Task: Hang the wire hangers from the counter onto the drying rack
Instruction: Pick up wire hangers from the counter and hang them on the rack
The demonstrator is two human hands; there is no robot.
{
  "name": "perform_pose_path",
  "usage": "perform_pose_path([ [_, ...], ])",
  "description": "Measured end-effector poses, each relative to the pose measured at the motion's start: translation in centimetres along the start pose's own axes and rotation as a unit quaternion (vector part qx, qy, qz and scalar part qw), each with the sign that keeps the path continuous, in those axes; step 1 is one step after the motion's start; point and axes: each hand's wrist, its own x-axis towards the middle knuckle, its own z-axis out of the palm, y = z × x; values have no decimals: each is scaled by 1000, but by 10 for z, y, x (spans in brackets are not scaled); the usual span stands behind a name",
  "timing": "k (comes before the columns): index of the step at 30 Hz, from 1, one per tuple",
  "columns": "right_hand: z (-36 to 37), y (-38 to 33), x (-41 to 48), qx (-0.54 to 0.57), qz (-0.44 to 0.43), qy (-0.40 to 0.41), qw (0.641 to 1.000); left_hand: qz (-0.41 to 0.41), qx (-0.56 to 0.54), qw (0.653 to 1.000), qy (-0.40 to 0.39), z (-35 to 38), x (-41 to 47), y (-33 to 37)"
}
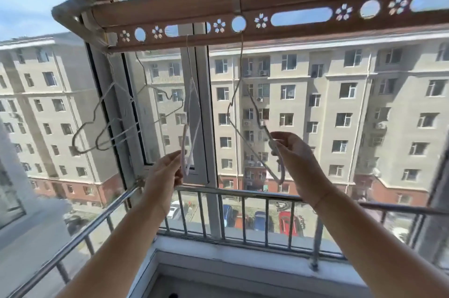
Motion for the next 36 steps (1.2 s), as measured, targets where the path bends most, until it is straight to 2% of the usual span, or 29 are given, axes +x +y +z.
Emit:
perform_pose_path([
  [3,-19,28,-18,-58,13,-6,998,-46,41,997,-54,17,-5,-38],
  [6,-46,50,-35,-93,19,1,996,-73,93,981,-153,44,-13,-71],
  [9,-82,64,-52,-125,29,15,992,-76,123,959,-242,82,-28,-93],
  [14,-160,77,-82,-217,36,48,974,-62,135,926,-348,161,-62,-117],
  [22,-325,76,-160,-276,96,152,944,-43,122,879,-459,313,-142,-151],
  [30,-515,57,-253,-306,158,253,904,-43,92,844,-527,486,-257,-174],
  [36,-633,33,-315,-322,184,320,872,-33,83,801,-592,601,-339,-188],
])
